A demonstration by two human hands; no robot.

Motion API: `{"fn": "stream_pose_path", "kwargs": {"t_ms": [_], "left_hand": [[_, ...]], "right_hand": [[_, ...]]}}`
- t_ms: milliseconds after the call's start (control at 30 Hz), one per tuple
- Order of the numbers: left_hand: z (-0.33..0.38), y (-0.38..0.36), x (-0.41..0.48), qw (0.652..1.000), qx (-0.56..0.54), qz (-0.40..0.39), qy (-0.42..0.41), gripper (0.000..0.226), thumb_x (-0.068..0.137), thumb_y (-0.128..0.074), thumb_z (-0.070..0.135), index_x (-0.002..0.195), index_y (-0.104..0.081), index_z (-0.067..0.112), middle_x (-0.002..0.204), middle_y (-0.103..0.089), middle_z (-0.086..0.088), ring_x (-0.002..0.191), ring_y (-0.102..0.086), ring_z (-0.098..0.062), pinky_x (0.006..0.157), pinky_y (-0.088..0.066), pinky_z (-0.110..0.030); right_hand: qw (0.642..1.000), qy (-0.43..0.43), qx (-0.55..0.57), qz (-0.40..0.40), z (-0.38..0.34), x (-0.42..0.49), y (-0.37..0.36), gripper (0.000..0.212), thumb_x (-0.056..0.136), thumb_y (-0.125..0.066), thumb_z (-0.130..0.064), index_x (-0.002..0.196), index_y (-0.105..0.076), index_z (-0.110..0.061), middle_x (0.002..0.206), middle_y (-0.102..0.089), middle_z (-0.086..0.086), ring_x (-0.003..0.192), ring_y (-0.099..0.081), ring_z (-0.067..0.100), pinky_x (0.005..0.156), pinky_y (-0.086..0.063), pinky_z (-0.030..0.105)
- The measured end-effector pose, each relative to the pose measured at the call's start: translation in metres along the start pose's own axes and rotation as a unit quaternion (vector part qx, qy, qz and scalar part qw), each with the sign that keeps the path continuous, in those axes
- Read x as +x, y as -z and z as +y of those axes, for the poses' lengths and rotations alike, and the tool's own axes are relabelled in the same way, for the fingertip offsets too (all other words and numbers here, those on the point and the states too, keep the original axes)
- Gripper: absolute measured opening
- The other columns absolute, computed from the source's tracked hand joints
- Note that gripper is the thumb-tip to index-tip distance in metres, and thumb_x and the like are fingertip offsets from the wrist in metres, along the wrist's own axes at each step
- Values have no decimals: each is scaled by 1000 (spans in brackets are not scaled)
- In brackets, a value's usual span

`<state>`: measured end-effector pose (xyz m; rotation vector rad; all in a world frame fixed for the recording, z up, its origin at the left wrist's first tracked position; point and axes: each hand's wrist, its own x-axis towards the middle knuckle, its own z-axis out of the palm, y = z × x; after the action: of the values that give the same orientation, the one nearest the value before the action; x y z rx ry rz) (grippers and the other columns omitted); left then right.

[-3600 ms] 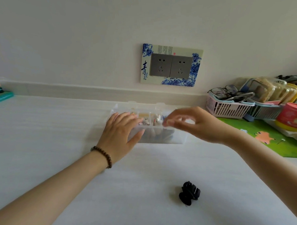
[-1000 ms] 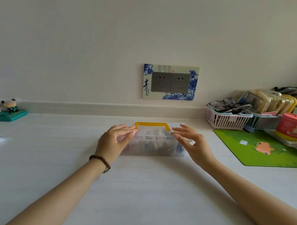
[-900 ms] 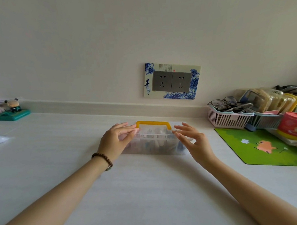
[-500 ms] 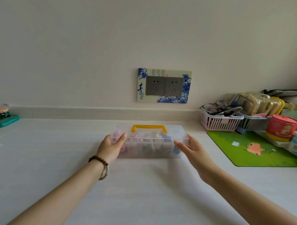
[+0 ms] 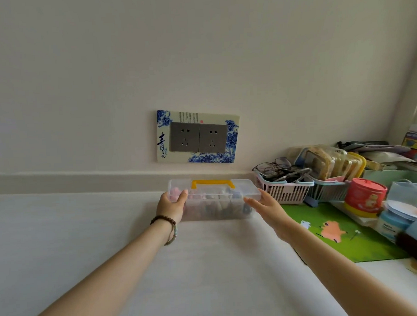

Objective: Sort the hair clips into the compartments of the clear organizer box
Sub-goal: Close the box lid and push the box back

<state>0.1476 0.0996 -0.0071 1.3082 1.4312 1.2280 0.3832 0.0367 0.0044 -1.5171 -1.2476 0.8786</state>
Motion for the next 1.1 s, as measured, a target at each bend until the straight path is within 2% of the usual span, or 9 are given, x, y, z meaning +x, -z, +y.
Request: {"fn": "stream_pose_path", "kwargs": {"t_ms": [67,133,167,233,300,400,533,900,1100], "left_hand": [[1,-5,0,1000,6,11,-6,60,85,-55,44,127,-43,3,126,-56,-17,111,-54,-31,87,-41,-33],[4,-6,-6,998,14,14,-68,69,87,-56,36,142,-23,11,143,-38,-13,126,-42,-27,96,-35,-30],[4,-7,-9,993,28,12,-118,72,86,-57,33,144,-18,16,147,-31,-10,130,-37,-24,96,-32,-27],[2,-9,-11,979,98,8,-180,71,83,-59,39,143,-25,23,152,-21,-10,136,-28,-21,100,-31,-29],[0,-13,-10,971,151,20,-185,71,80,-60,46,140,-33,23,153,-17,-10,139,-23,-22,104,-31,-34],[3,-22,-2,973,150,32,-173,72,77,-62,48,139,-36,20,152,-22,-10,138,-25,-23,103,-33,-36],[11,-38,13,975,151,24,-159,71,77,-63,48,138,-38,19,150,-26,-10,135,-31,-24,102,-35,-36],[11,-62,43,969,165,56,-174,70,77,-63,49,135,-42,17,144,-37,-11,127,-41,-28,94,-42,-39],[9,-65,49,968,168,57,-176,70,76,-62,51,135,-42,18,143,-37,-11,125,-43,-29,90,-44,-39]], "right_hand": [[998,26,-53,16,2,4,2,77,86,-59,-42,148,-20,-17,149,-37,6,135,-37,22,110,-30,35],[981,120,-144,59,6,1,5,71,88,-51,-49,147,-21,-24,154,-28,0,141,-27,17,116,-24,39],[957,181,-216,65,9,-1,9,68,88,-44,-55,146,-20,-30,156,-22,-5,143,-21,13,118,-19,39],[882,275,-383,33,15,-6,17,63,88,-26,-66,145,-11,-43,157,-8,-15,146,-3,6,120,-3,35],[814,293,-502,1,20,-6,25,62,87,-14,-67,143,3,-47,154,8,-21,144,14,3,117,14,31],[764,310,-565,19,21,6,34,63,91,-17,-64,145,5,-41,153,9,-19,143,18,8,114,20,34],[744,300,-596,28,23,29,42,66,90,-16,-65,146,4,-36,155,4,-14,144,14,12,115,18,38],[756,303,-578,48,33,62,46,69,88,-14,-66,147,2,-34,154,6,-14,144,15,9,114,20,36],[741,315,-590,70,42,70,46,69,90,-13,-66,149,-5,-30,156,-5,-9,144,10,6,115,15,37]]}}
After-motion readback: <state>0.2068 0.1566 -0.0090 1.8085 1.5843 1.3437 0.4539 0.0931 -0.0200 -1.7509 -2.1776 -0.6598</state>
